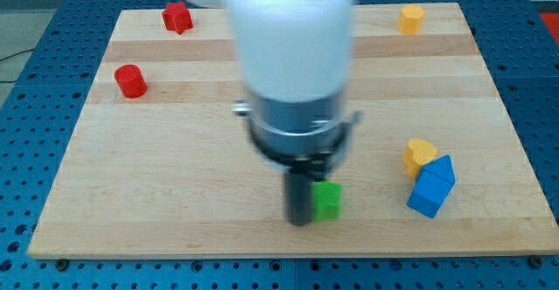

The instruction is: Move the green star towards the center of the board

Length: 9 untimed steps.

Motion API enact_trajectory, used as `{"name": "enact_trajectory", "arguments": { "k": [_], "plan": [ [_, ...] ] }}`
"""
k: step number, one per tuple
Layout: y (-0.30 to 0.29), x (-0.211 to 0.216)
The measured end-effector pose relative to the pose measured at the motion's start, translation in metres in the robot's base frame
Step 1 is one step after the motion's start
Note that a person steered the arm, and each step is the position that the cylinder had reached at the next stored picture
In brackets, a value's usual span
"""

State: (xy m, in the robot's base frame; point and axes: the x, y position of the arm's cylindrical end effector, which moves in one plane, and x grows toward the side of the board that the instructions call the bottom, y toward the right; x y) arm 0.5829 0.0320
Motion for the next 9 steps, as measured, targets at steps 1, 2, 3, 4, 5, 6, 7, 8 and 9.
{"name": "enact_trajectory", "arguments": {
  "k": [1,2,3,4,5,6,7,8,9],
  "plan": [
    [0.045,-0.023],
    [-0.033,-0.020],
    [-0.131,-0.078],
    [-0.145,-0.189],
    [-0.244,-0.232],
    [-0.315,-0.233],
    [-0.330,-0.248],
    [-0.326,-0.273],
    [-0.289,-0.351]
  ]
}}
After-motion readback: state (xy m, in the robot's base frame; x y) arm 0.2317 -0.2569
